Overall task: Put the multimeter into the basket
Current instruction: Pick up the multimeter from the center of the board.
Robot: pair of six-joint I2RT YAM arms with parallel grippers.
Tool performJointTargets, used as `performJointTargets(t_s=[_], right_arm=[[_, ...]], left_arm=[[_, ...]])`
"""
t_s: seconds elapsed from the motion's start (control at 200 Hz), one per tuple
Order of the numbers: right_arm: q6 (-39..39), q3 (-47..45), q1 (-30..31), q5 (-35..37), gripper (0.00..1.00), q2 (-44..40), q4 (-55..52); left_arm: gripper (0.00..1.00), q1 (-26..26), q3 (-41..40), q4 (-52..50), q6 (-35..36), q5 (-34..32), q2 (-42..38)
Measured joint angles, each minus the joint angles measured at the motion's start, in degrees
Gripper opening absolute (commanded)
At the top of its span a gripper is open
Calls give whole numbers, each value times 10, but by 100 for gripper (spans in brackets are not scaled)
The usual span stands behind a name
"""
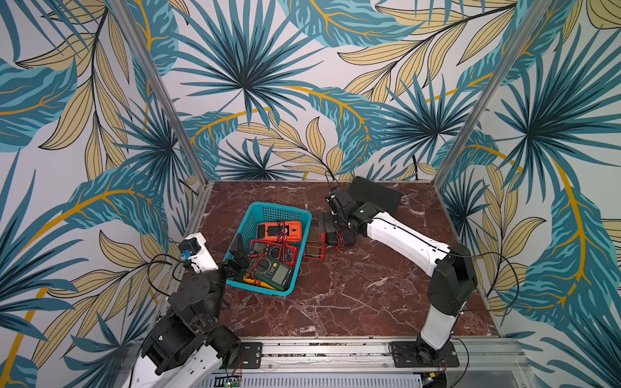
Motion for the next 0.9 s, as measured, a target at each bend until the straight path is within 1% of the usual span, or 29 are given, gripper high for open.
performJointTargets(t_s=[0.04,0.085,0.235,0.356,0.476,0.651,0.796,0.897], right_arm=[[8,7,-7,-2,78,15,-2],[18,17,-8,-7,76,36,-3],[41,32,-2,-42,75,96,-5],[68,15,3,-70,76,110,6],[101,-39,4,-95,77,99,51],[162,-152,5,-134,79,44,142],[216,-244,5,-158,77,7,231],[246,-287,5,-172,76,-10,289]], left_arm=[[100,0,-2,2,-3,3,0],[100,0,-5,2,-5,6,1],[100,0,-11,2,-10,10,7],[100,0,-12,2,-12,12,14],[100,0,-14,3,-12,14,18],[100,0,-18,2,-14,14,20],[100,0,-19,2,-14,14,20],[100,0,-19,2,-14,14,20]])
